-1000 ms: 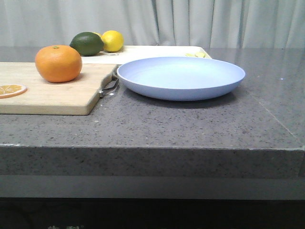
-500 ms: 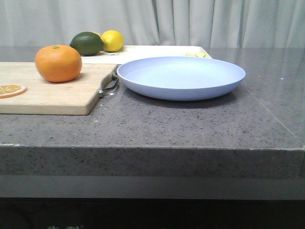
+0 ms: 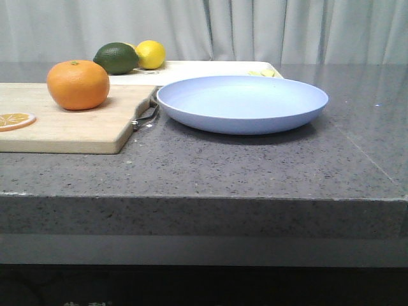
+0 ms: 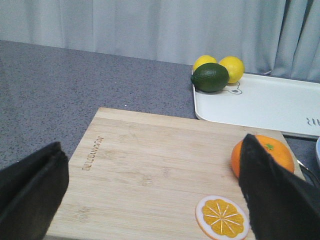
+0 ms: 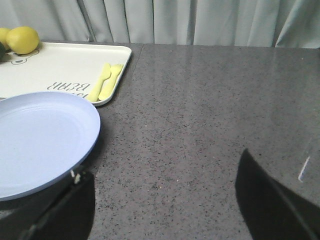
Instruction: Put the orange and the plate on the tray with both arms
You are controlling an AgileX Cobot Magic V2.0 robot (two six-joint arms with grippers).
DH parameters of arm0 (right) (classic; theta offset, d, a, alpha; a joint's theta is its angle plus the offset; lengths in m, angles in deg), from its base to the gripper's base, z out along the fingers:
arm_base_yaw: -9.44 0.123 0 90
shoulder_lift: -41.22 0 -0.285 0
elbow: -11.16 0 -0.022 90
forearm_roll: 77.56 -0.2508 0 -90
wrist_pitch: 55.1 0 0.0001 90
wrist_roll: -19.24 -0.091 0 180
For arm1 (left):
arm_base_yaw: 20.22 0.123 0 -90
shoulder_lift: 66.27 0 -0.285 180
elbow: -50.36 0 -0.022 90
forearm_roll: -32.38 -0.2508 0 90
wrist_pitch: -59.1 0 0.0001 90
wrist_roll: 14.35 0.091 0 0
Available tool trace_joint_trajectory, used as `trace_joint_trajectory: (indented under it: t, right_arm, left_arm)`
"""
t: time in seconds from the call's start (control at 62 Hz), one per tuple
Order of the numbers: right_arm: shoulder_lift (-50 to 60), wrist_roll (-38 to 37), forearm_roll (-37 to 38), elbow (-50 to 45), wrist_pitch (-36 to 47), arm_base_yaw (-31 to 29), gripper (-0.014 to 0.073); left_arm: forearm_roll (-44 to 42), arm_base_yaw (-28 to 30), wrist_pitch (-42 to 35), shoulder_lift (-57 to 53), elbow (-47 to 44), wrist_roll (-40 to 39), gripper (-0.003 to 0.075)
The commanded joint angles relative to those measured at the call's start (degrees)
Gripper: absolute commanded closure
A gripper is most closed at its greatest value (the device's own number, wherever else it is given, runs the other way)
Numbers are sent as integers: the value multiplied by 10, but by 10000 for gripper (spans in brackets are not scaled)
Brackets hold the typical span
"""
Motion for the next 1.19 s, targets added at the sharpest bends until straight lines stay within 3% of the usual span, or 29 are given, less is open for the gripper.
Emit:
trace_joint_trajectory:
  t: [0.0,0.145,0.387,0.887,1.177]
  right_arm:
    - [-4,5,-1,20,49,0,-7]
    - [-4,5,-1,20,49,0,-7]
    - [-4,5,-1,20,49,0,-7]
    - [-4,5,-1,20,49,0,-7]
    - [-4,5,-1,20,49,0,-7]
  left_arm:
    - [2,1,-47,4,19,-1,66]
    - [29,1,-33,12,31,-1,92]
    - [29,-3,100,144,173,0,92]
    - [24,-190,282,465,476,2,92]
    - [0,-200,390,578,602,-2,92]
